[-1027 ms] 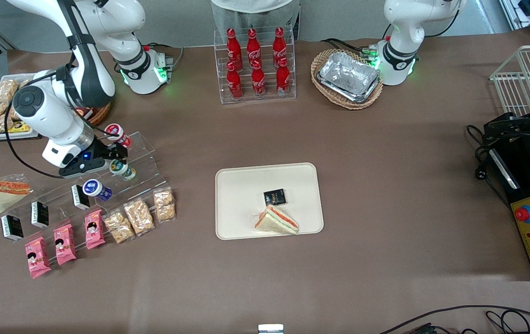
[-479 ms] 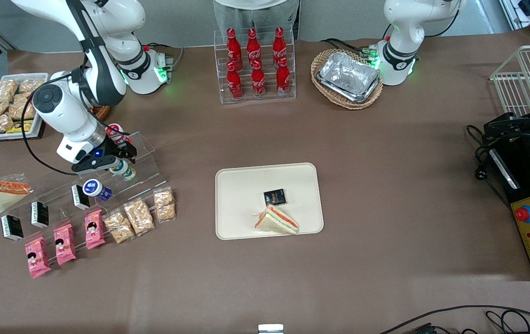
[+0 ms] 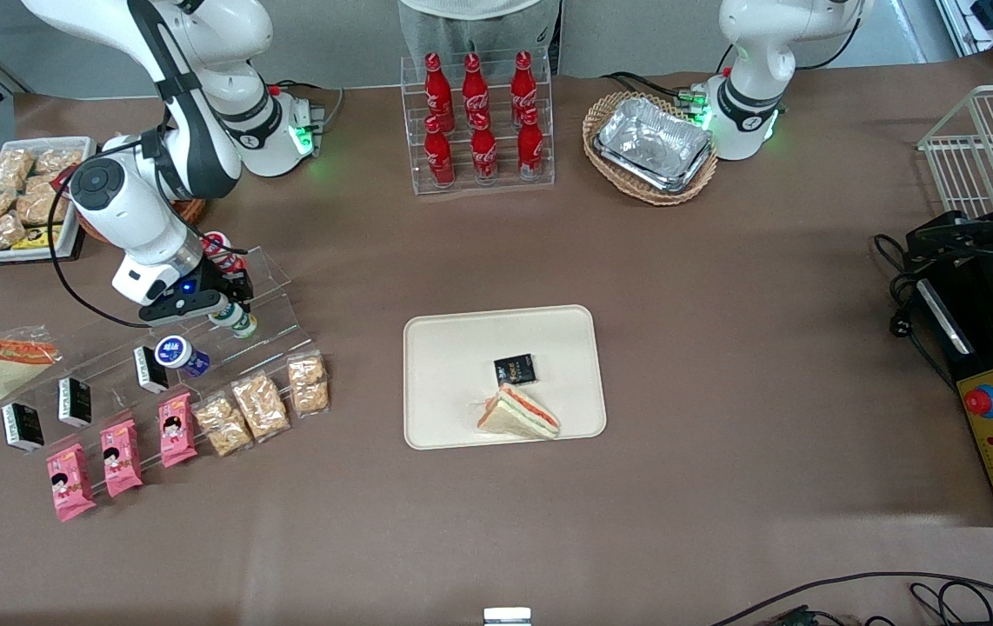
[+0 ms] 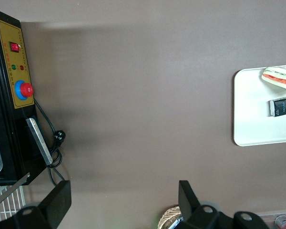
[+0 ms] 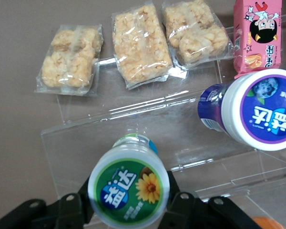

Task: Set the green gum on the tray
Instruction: 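Close the right gripper on the green gum jar and lift it, then carry the green gum jar with the right gripper over the white tray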

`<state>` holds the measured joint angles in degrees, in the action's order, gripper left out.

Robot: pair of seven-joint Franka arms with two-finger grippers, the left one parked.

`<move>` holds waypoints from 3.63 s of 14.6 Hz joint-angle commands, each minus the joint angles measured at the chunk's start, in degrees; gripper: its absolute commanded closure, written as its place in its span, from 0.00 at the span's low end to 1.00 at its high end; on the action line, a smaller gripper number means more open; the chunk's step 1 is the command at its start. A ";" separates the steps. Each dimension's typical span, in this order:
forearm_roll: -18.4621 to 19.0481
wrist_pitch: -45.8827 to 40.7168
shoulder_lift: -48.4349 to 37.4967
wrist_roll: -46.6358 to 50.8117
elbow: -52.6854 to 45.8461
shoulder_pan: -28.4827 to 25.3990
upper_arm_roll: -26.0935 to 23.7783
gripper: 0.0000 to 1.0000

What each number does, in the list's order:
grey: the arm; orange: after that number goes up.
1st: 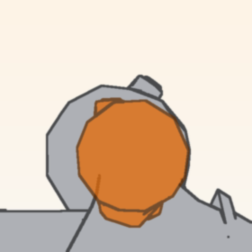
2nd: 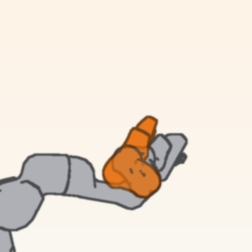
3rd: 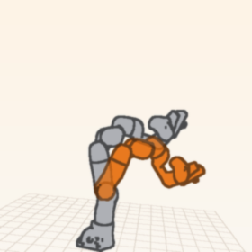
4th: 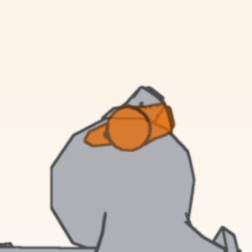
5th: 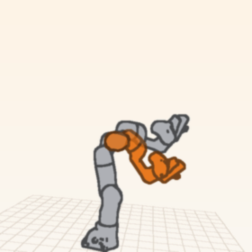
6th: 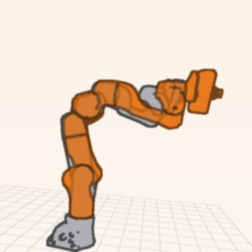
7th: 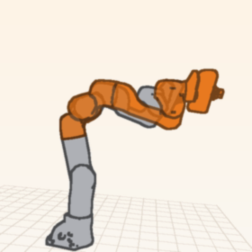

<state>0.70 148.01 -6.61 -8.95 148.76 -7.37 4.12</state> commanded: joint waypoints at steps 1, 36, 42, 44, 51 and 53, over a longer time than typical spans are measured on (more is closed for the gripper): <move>0.27 1.23 -0.25 0.87 0.56 -0.10 0.10 0.84; -6.85 -45.38 12.56 57.97 -53.23 -23.03 -6.41 0.84; -6.32 -30.27 20.31 60.90 -45.95 -25.41 -6.32 0.84; -6.32 -23.94 22.07 61.94 -41.99 -26.29 -6.32 0.84; -5.53 -8.28 33.23 66.26 -40.04 -28.22 -6.23 0.83; -5.53 -6.60 34.46 66.35 -40.04 -28.49 -6.14 0.83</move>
<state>-5.07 138.36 25.77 55.91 109.27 -34.73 -2.64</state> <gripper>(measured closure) 0.423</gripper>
